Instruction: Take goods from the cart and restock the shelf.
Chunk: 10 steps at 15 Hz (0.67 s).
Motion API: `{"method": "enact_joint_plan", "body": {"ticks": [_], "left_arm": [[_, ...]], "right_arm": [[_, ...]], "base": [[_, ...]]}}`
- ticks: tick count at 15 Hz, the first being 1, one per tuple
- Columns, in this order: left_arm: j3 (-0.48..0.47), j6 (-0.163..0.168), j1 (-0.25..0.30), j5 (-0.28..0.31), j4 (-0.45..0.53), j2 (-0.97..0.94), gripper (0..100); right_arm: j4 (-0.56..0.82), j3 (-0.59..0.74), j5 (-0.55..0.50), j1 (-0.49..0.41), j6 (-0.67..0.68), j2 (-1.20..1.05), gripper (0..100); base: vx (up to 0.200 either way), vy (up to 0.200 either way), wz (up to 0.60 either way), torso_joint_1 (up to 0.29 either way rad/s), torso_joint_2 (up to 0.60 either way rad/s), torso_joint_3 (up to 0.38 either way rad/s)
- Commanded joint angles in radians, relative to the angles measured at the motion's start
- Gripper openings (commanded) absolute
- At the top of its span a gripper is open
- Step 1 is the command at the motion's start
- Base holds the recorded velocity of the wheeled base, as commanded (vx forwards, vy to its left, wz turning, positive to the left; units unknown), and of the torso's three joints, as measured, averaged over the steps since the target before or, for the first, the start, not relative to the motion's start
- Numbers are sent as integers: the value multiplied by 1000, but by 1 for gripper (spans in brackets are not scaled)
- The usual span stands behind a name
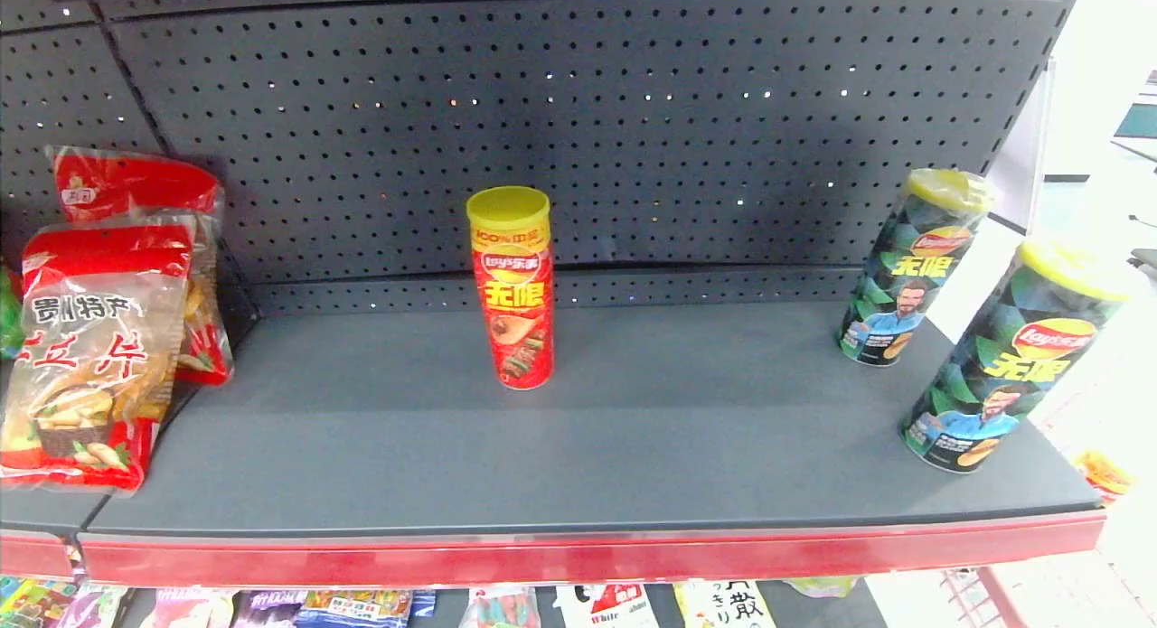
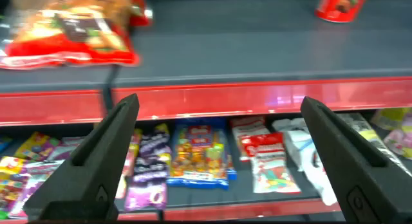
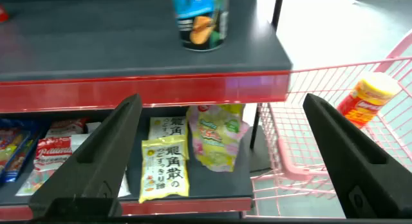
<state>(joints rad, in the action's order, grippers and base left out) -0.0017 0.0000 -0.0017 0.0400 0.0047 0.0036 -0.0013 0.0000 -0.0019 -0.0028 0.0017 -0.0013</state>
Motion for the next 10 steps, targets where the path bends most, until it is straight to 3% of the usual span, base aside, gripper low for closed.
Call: {"method": "enact_joint_plan", "body": {"ticks": [1, 10], "left_arm": [[0, 0, 0, 0, 0, 1, 100], [0, 0, 0, -2, 0, 1, 100]], "right_arm": [[0, 0, -1, 0, 0, 1, 100], [1, 0, -1, 0, 0, 1, 100]], "base": [[0, -200, 0, -2, -2, 7], [0, -200, 0, 1, 2, 2]]}}
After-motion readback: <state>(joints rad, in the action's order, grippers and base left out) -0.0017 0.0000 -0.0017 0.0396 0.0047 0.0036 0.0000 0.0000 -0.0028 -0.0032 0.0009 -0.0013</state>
